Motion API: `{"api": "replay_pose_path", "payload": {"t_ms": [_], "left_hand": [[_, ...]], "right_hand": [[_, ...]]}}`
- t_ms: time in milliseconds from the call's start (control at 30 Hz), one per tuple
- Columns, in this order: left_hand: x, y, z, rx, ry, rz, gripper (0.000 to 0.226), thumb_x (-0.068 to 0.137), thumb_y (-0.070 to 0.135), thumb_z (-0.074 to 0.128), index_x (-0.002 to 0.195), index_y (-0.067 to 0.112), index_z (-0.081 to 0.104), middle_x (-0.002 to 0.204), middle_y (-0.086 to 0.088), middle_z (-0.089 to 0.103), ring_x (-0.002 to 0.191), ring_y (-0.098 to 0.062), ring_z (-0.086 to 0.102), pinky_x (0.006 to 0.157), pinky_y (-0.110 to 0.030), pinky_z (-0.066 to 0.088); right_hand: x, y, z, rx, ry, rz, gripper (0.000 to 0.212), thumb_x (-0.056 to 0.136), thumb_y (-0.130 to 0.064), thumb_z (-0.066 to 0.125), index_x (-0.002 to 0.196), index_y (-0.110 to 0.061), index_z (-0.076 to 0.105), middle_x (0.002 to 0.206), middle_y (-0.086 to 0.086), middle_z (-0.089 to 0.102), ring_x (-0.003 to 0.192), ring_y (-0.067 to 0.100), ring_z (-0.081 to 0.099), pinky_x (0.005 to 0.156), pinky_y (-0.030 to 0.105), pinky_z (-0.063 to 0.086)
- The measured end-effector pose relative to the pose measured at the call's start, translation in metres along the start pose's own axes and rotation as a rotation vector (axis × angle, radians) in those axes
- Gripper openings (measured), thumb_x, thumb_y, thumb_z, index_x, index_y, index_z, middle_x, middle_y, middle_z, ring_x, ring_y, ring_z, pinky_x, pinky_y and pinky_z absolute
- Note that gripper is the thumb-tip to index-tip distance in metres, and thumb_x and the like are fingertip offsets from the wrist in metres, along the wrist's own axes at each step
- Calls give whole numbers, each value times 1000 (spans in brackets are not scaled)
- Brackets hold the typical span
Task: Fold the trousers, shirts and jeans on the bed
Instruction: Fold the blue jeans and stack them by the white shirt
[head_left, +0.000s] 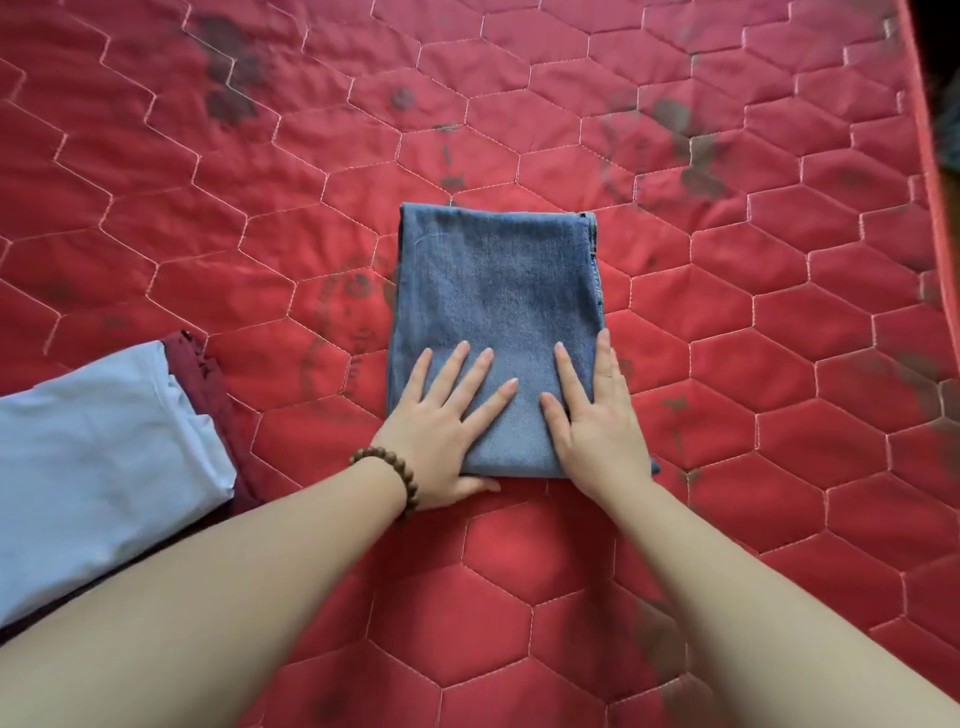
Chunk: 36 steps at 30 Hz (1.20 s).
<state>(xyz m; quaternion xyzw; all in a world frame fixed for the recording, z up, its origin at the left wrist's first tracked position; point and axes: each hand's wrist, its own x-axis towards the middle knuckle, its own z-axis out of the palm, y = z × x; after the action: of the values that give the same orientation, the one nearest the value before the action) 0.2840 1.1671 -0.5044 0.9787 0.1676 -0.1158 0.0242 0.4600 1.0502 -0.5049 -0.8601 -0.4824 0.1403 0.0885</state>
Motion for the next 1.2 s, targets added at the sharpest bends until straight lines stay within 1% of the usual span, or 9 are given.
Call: {"api": "replay_pose_path", "payload": {"t_ms": [367, 533, 667, 733, 833, 900, 1000, 1067, 1200], "left_hand": [[-55, 20, 13, -17, 7, 31, 85, 81, 65, 26, 150, 23, 4, 158, -20, 8, 144, -43, 1, 110, -67, 9], [-118, 46, 22, -30, -32, 9, 94, 75, 66, 46, 150, 23, 9, 157, -20, 13, 144, -42, 6, 110, -67, 14], [-175, 62, 30, -41, -45, 49, 98, 72, 67, 55, 149, 23, 16, 156, -19, 17, 143, -41, 14, 110, -66, 17], [-195, 66, 33, -61, -70, 46, 95, 74, 68, 52, 150, 25, 15, 157, -17, 15, 144, -39, 13, 111, -65, 16], [-205, 72, 32, -80, -149, -10, 93, 78, 81, 23, 151, 32, -6, 159, -10, -9, 145, -34, -12, 113, -63, -5], [-207, 81, 25, -118, -146, -132, 93, 73, 87, 6, 150, 35, -8, 159, -6, -13, 144, -31, -22, 111, -64, -11], [-218, 92, 11, -207, -52, -502, 95, 71, 88, 11, 150, 36, 0, 161, -9, -3, 146, -31, -16, 112, -62, -9], [-227, 99, 8, -372, 26, -835, 99, 71, 87, 27, 151, 35, 0, 160, -11, -4, 146, -33, -10, 114, -55, -7], [-229, 129, 3, -930, 312, -1471, 108, 69, 61, 71, 151, 21, 14, 153, -21, 18, 140, -36, 21, 113, -44, 23]], "right_hand": [[-65, -19, 22, -23, -61, 45, 65, 98, -47, 38, 153, -25, 12, 159, 16, -13, 147, 33, 0, 120, 43, 8], [-129, -40, 37, -28, -76, 41, 66, 98, -46, 41, 152, -22, 15, 156, 14, -16, 147, 35, 3, 120, 46, 10], [-192, -63, 52, -28, -73, 76, 66, 96, -46, 46, 151, -18, 22, 157, 18, -6, 146, 38, 10, 118, 48, 17], [-212, -73, 55, -27, -95, 101, 67, 96, -47, 46, 151, -19, 21, 157, 18, -6, 146, 37, 10, 117, 51, 19], [-218, -79, 50, -85, -178, 156, 69, 95, -54, 39, 152, -28, 10, 159, 14, -11, 148, 31, 2, 116, 57, 10], [-209, -76, 39, -151, -200, 150, 74, 92, -62, 33, 152, -33, 1, 160, 11, -13, 148, 27, -7, 115, 60, 3], [-167, -75, 11, -141, -139, 32, 83, 87, -69, 35, 152, -32, -2, 160, 11, -14, 147, 25, -13, 113, 62, -1], [-122, -79, -8, -158, -89, -101, 87, 84, -72, 34, 152, -32, -3, 160, 11, -15, 147, 25, -14, 113, 59, -4], [-43, -91, -29, -275, -169, -315, 95, 80, -78, 36, 151, -34, -10, 159, 10, -17, 146, 25, -17, 115, 57, -4]]}}
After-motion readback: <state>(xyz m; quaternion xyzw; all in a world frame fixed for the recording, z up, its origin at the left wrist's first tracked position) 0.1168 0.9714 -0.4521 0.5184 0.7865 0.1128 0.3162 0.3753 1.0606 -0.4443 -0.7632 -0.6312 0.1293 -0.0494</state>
